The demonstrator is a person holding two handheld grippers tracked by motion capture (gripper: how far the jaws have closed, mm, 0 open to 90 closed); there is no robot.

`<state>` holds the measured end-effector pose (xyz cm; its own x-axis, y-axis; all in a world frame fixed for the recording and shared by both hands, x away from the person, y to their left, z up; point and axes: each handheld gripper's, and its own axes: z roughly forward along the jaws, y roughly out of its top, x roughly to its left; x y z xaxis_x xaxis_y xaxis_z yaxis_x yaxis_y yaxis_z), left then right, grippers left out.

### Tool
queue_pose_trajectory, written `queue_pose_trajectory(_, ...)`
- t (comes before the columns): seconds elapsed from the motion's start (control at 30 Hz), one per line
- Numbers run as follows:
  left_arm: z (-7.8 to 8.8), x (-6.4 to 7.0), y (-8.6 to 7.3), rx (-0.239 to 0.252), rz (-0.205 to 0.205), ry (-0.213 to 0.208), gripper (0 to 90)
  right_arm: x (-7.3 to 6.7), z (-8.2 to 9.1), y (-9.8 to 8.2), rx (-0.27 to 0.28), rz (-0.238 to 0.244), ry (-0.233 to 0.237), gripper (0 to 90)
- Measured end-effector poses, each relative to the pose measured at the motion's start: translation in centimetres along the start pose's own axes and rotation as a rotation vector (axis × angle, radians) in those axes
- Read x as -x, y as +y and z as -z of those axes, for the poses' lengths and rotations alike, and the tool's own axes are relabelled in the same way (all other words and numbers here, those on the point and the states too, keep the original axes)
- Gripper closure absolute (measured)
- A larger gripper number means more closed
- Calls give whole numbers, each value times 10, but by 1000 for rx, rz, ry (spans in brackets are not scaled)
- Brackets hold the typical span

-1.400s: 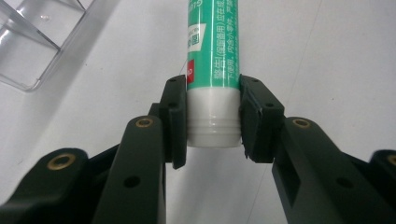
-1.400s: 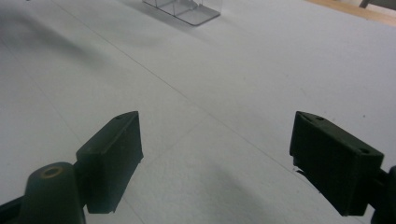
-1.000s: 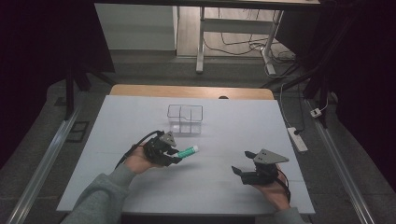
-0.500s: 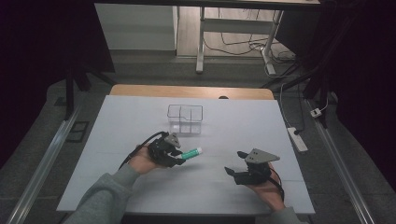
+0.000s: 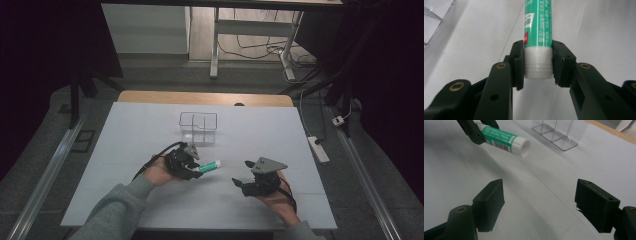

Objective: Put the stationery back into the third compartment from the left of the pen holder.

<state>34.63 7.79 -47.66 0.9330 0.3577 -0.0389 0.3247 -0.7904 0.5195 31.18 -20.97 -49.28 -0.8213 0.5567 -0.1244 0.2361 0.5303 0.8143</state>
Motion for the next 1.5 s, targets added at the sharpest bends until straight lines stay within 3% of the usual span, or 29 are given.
queue_pose_trajectory(0.4,-9,5,14,-40,-32,-20,643,-11,-18,13,-38,83,3,249)
queue_pose_trajectory(0.63,-12,8,19,-68,-49,-30,643,-19,-29,23,-79,178,2,263)
queue_pose_trajectory(0.83,-10,12,23,-65,-56,-41,643,-26,-37,29,-101,233,13,295)
queue_pose_trajectory(0.97,-11,16,26,-75,-74,-48,643,-29,-39,31,-118,278,27,355)
queue_pose_trajectory(1.23,-12,16,27,-94,-92,-59,642,-43,-49,33,-199,467,8,506)
queue_pose_trajectory(1.43,-11,17,26,-96,-111,-69,640,-48,-51,31,-217,505,24,563)
queue_pose_trajectory(1.47,-10,16,26,-98,-120,-70,639,-48,-51,31,-219,532,28,578)
queue_pose_trajectory(1.5,-9,16,25,-75,-127,-62,634,-49,-51,30,-211,520,29,589)
